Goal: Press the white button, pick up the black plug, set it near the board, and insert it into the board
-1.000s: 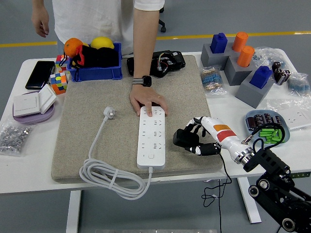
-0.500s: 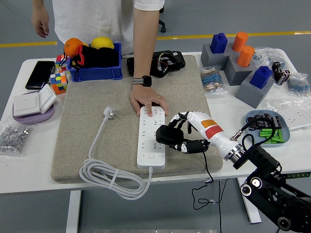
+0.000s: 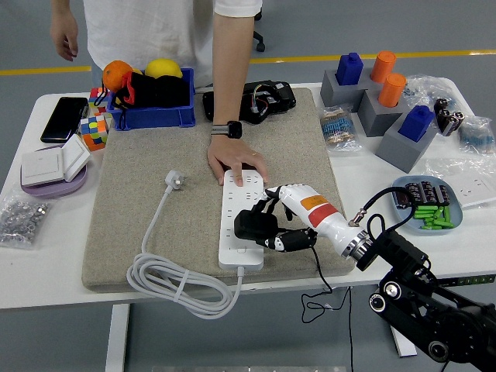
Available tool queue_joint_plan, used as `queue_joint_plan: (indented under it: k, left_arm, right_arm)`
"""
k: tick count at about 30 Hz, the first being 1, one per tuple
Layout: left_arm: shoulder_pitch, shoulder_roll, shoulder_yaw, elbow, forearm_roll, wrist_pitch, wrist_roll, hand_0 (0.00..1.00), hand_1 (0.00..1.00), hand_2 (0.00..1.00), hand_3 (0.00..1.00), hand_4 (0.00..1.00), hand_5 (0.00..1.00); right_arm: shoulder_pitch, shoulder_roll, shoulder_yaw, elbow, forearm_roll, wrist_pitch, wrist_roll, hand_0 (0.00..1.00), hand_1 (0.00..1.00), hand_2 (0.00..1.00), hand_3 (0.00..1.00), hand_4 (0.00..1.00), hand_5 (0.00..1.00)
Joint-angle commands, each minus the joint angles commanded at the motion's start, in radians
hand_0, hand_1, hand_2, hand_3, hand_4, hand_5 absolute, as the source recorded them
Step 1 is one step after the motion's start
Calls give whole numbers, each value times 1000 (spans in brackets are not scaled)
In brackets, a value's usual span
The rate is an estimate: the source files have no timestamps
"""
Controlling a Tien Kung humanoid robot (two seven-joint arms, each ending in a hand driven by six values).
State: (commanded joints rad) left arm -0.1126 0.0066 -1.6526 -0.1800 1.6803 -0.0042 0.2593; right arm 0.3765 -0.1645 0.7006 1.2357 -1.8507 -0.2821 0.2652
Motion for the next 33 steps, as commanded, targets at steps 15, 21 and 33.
queue_joint_plan:
  k: [15, 21, 33]
  left_arm:
    - [-2, 2, 8, 0, 7, -4, 3, 467, 496, 510, 578, 567, 285]
    - [1, 3, 7, 0, 10, -5, 3, 467, 496, 510, 578, 567, 284]
    - [1, 2, 7, 0, 7, -5, 2, 467, 497, 510, 577, 567, 284]
  right_arm:
    - [19, 16, 6, -72, -48, -10, 16, 200, 116, 135, 536, 745, 2]
    - [17, 16, -5, -78, -50, -10, 17, 199, 116, 134, 536, 743, 2]
    - [25, 16, -2, -85, -60, -15, 25, 198, 114, 134, 536, 739, 2]
